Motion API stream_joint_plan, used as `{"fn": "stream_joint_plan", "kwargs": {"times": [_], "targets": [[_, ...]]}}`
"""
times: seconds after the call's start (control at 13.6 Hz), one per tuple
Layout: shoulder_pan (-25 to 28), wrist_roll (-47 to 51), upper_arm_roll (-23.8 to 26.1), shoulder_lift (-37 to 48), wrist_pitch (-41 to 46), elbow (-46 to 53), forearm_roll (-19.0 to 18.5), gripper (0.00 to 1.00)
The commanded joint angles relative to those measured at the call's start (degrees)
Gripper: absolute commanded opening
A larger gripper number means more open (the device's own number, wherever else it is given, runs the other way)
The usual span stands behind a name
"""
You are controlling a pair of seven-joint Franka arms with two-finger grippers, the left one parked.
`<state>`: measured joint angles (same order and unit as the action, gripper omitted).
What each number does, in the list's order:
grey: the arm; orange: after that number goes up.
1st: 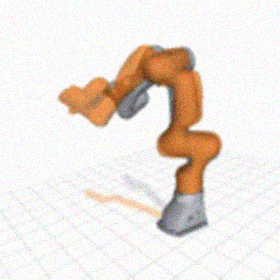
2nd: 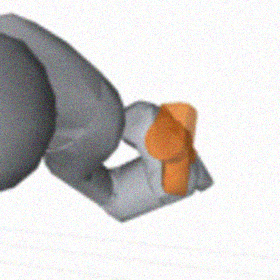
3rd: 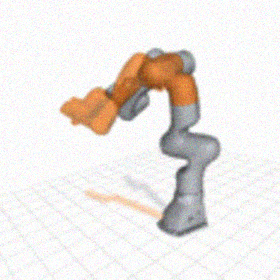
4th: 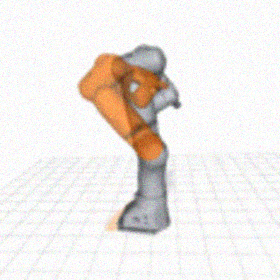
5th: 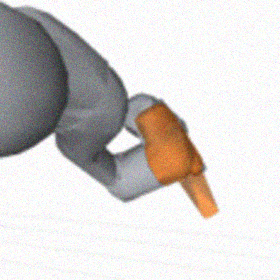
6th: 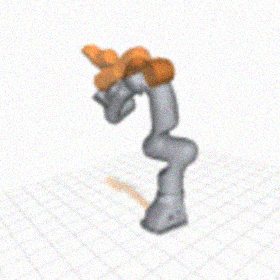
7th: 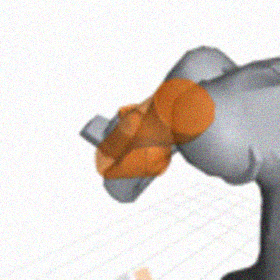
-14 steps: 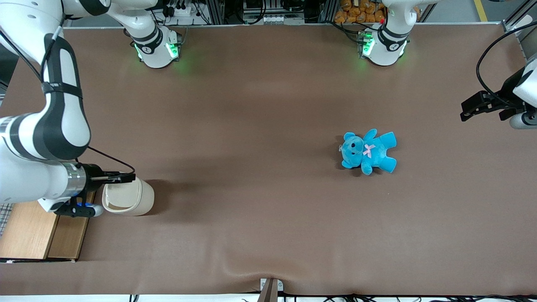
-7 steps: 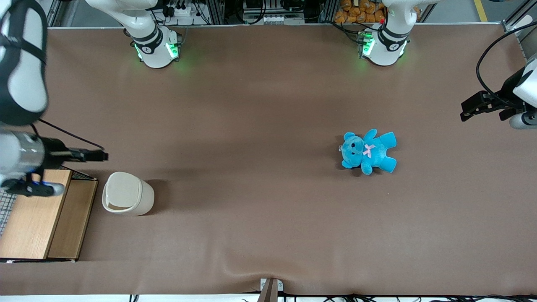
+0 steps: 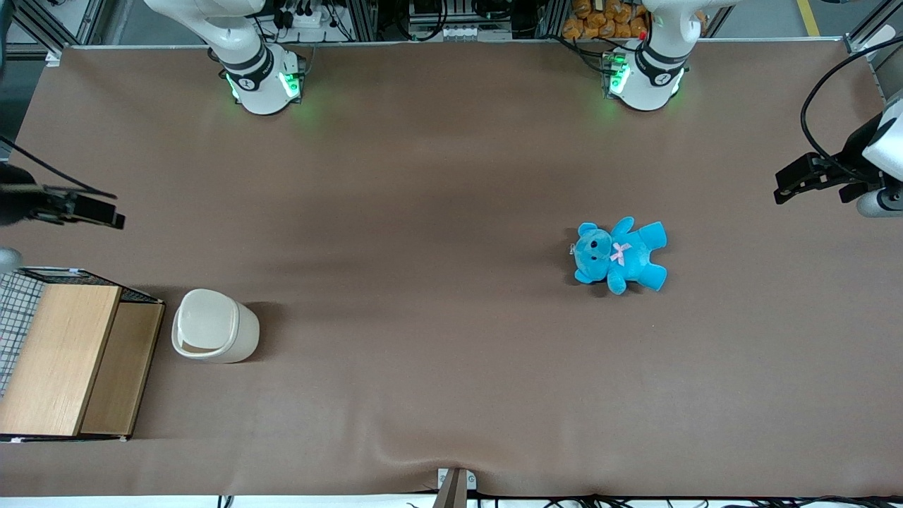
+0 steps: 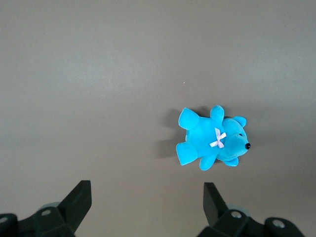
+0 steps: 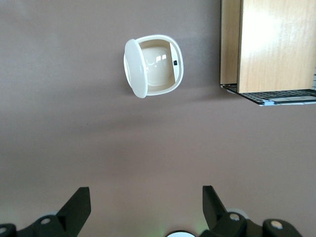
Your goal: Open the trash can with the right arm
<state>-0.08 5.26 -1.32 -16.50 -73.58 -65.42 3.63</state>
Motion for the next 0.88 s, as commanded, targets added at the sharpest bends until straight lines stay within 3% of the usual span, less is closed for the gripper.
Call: {"fn": "stream_joint_plan", "kwargs": {"times": [0.0,0.37,0.59,0.81], "targets": [[-0.4,0.3,0.4,8.4,-4.5,-9.9,-1.3,1.0],[-0.7,0.3,0.4,19.8,-11.2,-24.9,-1.8,1.0],[-0.7,0.3,0.4,19.0,-11.7,-23.4,-4.1,1.0],[-1.0,-0.1,0.4,17.6,-11.8,-21.4,-3.8,1.0]]}}
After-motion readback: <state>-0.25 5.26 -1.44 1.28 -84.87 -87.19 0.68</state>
